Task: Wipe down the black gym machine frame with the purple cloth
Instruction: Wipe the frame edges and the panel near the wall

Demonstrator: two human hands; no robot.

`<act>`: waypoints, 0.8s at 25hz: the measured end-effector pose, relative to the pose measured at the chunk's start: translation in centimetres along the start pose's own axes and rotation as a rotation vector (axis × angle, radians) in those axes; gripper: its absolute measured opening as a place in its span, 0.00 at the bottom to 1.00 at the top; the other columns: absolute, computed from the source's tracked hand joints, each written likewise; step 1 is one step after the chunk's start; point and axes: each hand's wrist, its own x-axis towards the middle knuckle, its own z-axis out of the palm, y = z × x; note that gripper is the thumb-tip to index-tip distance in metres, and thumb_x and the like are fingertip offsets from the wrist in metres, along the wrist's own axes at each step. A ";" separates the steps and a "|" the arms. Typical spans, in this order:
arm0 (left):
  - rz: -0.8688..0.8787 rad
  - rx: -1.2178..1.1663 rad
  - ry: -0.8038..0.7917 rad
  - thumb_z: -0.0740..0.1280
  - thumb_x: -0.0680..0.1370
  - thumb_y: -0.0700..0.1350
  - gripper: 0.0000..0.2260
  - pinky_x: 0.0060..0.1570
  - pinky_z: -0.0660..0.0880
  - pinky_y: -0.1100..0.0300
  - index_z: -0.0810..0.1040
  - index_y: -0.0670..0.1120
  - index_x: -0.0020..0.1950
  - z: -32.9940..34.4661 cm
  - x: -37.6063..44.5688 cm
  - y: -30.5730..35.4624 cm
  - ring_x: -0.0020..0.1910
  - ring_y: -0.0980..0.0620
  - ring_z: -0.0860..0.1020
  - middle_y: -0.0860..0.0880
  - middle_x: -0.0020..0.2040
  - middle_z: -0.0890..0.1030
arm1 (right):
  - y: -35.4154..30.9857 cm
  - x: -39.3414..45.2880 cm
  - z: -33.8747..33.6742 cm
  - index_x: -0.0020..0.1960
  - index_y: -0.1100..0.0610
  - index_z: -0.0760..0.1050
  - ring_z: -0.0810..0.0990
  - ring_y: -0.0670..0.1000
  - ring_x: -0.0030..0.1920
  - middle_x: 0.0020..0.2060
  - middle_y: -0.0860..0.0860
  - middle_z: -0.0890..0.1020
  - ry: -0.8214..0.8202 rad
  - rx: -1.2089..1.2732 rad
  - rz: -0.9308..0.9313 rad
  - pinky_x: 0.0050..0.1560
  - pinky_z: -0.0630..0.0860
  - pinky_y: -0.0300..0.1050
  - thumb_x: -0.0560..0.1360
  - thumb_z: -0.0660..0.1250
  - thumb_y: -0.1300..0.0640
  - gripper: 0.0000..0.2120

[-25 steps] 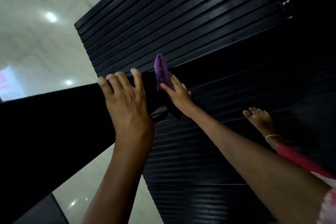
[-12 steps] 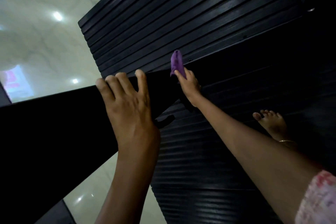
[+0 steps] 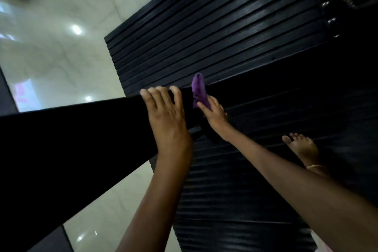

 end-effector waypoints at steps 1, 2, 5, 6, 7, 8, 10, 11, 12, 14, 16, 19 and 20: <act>0.005 -0.006 -0.001 0.64 0.75 0.61 0.43 0.71 0.49 0.39 0.42 0.39 0.74 0.0 0.0 -0.1 0.70 0.35 0.59 0.34 0.69 0.59 | -0.8 -0.6 0.0 0.72 0.48 0.66 0.71 0.58 0.65 0.68 0.53 0.70 0.013 0.001 0.037 0.65 0.67 0.61 0.75 0.58 0.37 0.29; 0.015 -0.019 0.001 0.63 0.75 0.61 0.43 0.71 0.49 0.39 0.42 0.39 0.75 -0.1 -0.1 -0.3 0.70 0.34 0.59 0.34 0.70 0.60 | -1.6 -0.9 0.0 0.72 0.45 0.65 0.71 0.58 0.65 0.67 0.53 0.70 0.025 0.012 0.060 0.65 0.66 0.62 0.74 0.57 0.35 0.29; 0.030 -0.068 0.033 0.60 0.78 0.59 0.41 0.72 0.46 0.39 0.39 0.37 0.75 -0.1 -0.2 -0.4 0.72 0.34 0.58 0.33 0.70 0.59 | -3.7 -2.2 0.3 0.72 0.41 0.64 0.70 0.57 0.66 0.68 0.50 0.71 0.009 -0.022 0.026 0.65 0.65 0.62 0.72 0.56 0.31 0.31; 0.031 -0.095 0.051 0.58 0.79 0.58 0.40 0.72 0.44 0.40 0.39 0.37 0.76 -0.1 -0.2 -0.6 0.73 0.33 0.56 0.32 0.71 0.58 | -4.0 -3.0 0.4 0.73 0.43 0.64 0.69 0.57 0.67 0.69 0.50 0.70 -0.001 -0.047 -0.028 0.66 0.64 0.61 0.75 0.58 0.35 0.28; 0.040 -0.132 0.071 0.57 0.80 0.57 0.39 0.72 0.42 0.40 0.38 0.37 0.76 -0.2 -0.3 -0.7 0.74 0.33 0.53 0.32 0.73 0.56 | -4.5 -3.8 0.1 0.73 0.45 0.64 0.69 0.56 0.67 0.69 0.51 0.70 -0.026 -0.038 -0.071 0.67 0.64 0.60 0.77 0.60 0.39 0.26; 0.059 -0.180 0.088 0.57 0.80 0.56 0.37 0.72 0.40 0.41 0.39 0.38 0.76 -0.4 -0.7 -1.1 0.75 0.34 0.50 0.33 0.74 0.54 | -4.7 -4.1 -0.1 0.73 0.47 0.64 0.70 0.56 0.67 0.69 0.53 0.70 -0.043 -0.005 -0.093 0.67 0.64 0.60 0.76 0.62 0.40 0.28; 0.071 -0.280 0.142 0.58 0.79 0.56 0.35 0.72 0.37 0.42 0.45 0.40 0.77 -0.9 -2.2 -2.6 0.76 0.35 0.45 0.35 0.76 0.51 | -5.4 -4.5 -0.1 0.74 0.47 0.63 0.69 0.57 0.68 0.69 0.54 0.71 -0.056 0.030 -0.062 0.69 0.63 0.62 0.72 0.62 0.38 0.32; 0.038 -0.313 0.190 0.59 0.79 0.57 0.35 0.72 0.36 0.42 0.49 0.40 0.77 -1.1 -3.3 -3.7 0.76 0.36 0.44 0.35 0.76 0.52 | -5.2 -4.2 -0.1 0.74 0.46 0.62 0.67 0.57 0.69 0.70 0.52 0.69 -0.062 0.025 -0.060 0.69 0.61 0.62 0.71 0.61 0.36 0.33; -0.007 -0.341 0.259 0.59 0.78 0.58 0.34 0.72 0.37 0.42 0.53 0.40 0.76 -1.2 -4.5 -5.0 0.76 0.36 0.45 0.35 0.76 0.54 | -6.6 -5.7 -0.1 0.73 0.44 0.62 0.66 0.57 0.70 0.71 0.49 0.68 -0.039 -0.021 -0.068 0.69 0.60 0.62 0.70 0.59 0.34 0.34; -0.105 -0.424 0.432 0.61 0.78 0.57 0.31 0.73 0.41 0.43 0.60 0.39 0.73 -1.2 -7.2 -7.7 0.76 0.37 0.51 0.36 0.74 0.61 | -8.2 -8.8 0.2 0.72 0.43 0.65 0.64 0.54 0.70 0.71 0.45 0.67 0.002 -0.098 -0.130 0.70 0.58 0.59 0.71 0.60 0.35 0.30; -0.116 -0.518 0.555 0.62 0.78 0.55 0.27 0.74 0.47 0.46 0.66 0.38 0.70 -0.9 -9.0 -9.4 0.74 0.38 0.58 0.37 0.70 0.67 | -8.1 -10.6 0.3 0.72 0.43 0.65 0.64 0.52 0.69 0.70 0.44 0.68 0.005 -0.154 -0.152 0.70 0.58 0.57 0.76 0.60 0.41 0.25; 0.027 -0.577 0.621 0.63 0.78 0.52 0.22 0.72 0.54 0.47 0.72 0.37 0.64 -0.9 -10.6 -10.2 0.71 0.39 0.64 0.37 0.66 0.72 | -8.4 -11.5 0.6 0.69 0.39 0.67 0.72 0.55 0.65 0.65 0.46 0.75 0.061 -0.063 -0.147 0.67 0.64 0.62 0.68 0.55 0.31 0.31; 0.046 -0.596 0.666 0.65 0.77 0.51 0.20 0.71 0.58 0.46 0.75 0.37 0.61 -0.9 -11.3 -10.4 0.68 0.38 0.68 0.36 0.63 0.75 | -8.8 -11.8 0.5 0.69 0.41 0.67 0.72 0.55 0.64 0.65 0.47 0.75 0.056 -0.048 -0.164 0.67 0.64 0.62 0.70 0.55 0.32 0.30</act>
